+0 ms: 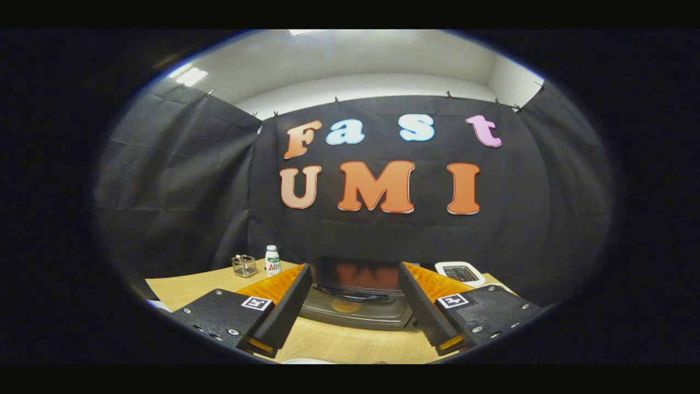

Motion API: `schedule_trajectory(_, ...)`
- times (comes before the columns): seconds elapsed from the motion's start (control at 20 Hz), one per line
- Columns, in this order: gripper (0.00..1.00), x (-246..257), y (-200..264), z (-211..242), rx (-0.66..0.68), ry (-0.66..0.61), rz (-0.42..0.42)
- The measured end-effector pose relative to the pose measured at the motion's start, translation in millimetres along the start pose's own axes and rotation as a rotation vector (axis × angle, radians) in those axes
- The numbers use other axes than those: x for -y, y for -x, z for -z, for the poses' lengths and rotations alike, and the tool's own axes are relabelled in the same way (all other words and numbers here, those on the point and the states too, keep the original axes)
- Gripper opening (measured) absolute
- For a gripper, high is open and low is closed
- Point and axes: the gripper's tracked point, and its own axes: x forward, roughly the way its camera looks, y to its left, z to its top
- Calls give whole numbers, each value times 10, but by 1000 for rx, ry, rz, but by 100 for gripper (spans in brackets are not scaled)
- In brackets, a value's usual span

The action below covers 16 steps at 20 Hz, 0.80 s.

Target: Open the toaster oven, put the food inside, and close the toaster oven door.

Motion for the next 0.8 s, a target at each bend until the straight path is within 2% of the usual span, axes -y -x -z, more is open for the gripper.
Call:
schedule_trajectory(0.2,95,74,334,-347,83,5,19)
schedule_trajectory(0.45,96,216,635,-475,110,-24,54)
schedule_trajectory(0.8,96,358,851,-633,149,1,92)
